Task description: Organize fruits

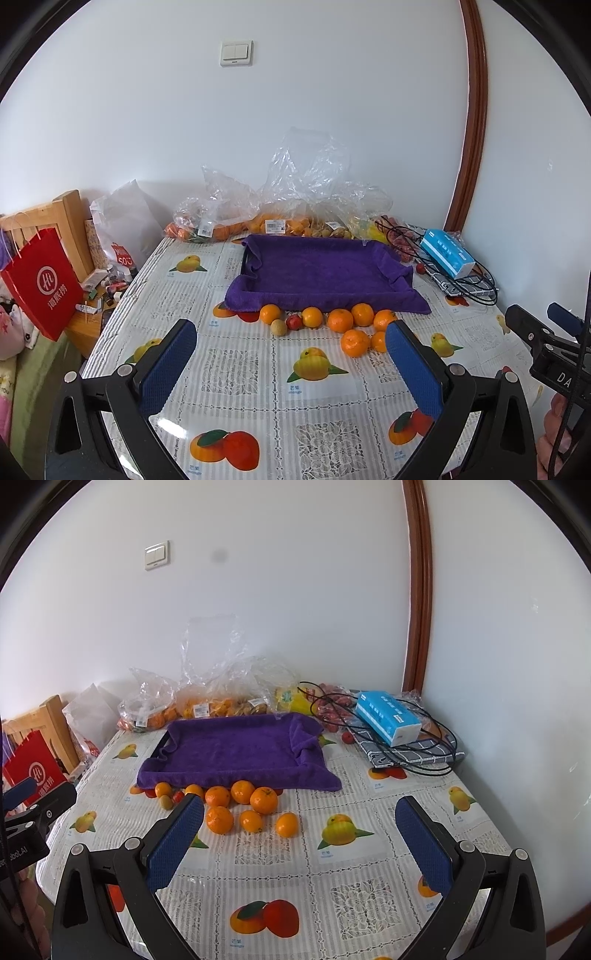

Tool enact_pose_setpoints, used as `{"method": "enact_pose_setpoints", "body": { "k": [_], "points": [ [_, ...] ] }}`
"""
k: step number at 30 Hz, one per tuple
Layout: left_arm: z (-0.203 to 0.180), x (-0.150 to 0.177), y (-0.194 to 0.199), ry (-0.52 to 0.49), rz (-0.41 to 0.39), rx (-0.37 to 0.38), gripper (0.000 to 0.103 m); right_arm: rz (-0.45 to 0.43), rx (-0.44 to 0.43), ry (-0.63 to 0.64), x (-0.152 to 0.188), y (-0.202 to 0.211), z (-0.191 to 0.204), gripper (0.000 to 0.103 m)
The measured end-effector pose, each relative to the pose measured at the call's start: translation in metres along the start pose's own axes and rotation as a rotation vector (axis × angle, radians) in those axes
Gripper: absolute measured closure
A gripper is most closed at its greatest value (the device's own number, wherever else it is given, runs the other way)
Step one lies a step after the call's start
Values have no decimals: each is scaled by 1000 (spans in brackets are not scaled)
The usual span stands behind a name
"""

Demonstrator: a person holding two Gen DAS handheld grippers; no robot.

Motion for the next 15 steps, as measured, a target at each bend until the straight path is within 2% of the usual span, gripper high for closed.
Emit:
{"method": "enact_pose_setpoints", "body": {
  "k": [15],
  "points": [
    [3, -3, 1, 1, -3, 0, 1, -12, -3, 8, -7, 3, 4, 1]
  ]
}}
Point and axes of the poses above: each gripper's, at about its wrist camera, not at the fingertips, and y roughly against the way its jaws point, z to its left, x to its underside, the point moved 6 cm from there along -y, roughly the way its jaws point, and after that the axes turned 10 degrees about y, right-handed, at the moved point
